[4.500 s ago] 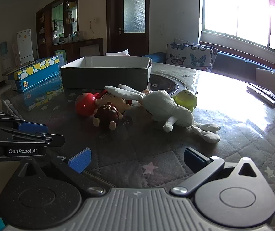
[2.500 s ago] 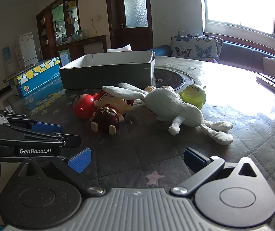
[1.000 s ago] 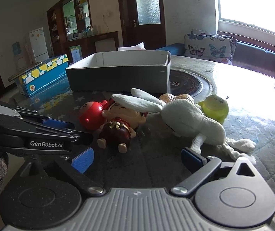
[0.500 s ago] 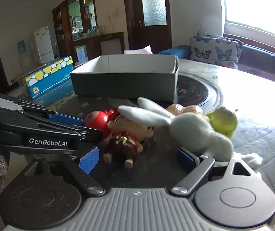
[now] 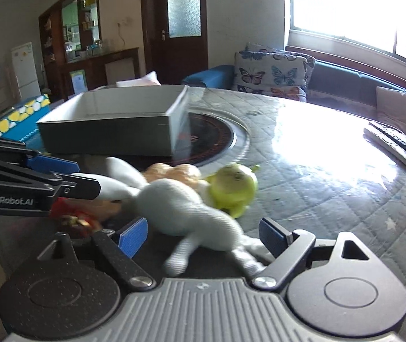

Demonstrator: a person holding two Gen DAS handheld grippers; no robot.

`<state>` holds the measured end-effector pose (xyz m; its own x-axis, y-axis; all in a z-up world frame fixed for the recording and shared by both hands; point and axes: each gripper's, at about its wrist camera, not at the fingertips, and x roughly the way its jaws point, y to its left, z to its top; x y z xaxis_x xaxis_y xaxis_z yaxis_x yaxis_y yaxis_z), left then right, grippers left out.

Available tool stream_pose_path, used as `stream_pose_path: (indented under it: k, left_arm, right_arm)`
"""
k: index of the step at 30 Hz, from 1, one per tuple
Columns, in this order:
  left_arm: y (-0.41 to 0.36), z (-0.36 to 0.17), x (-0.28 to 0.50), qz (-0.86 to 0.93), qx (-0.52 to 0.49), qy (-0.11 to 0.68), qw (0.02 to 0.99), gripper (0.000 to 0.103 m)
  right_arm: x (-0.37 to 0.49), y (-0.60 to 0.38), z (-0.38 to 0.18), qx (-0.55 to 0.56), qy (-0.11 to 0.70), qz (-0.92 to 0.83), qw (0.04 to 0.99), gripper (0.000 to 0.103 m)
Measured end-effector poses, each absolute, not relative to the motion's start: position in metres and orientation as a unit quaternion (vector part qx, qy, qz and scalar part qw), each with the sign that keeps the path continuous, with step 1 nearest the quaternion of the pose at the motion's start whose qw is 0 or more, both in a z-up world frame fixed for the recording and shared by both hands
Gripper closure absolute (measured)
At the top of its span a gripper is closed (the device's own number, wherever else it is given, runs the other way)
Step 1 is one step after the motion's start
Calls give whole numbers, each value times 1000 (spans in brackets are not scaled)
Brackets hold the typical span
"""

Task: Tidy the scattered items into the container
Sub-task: 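Close the right gripper on the white plush rabbit and lift it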

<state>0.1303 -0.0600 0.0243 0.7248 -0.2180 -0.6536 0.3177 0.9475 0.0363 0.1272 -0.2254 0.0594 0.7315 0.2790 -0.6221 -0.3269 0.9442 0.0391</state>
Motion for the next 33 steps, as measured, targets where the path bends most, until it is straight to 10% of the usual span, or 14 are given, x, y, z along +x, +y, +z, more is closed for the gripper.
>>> stream_pose_path:
  k: [28,33]
  left_arm:
    - [-105,0,163,-252,165,352,886,62]
    - [-104,-10,173,-254,146,374,880,77]
  right_arm:
    - [138,-246,40,-50,359,169,916,55]
    - [137,-246,41,-48,354,169,919,55]
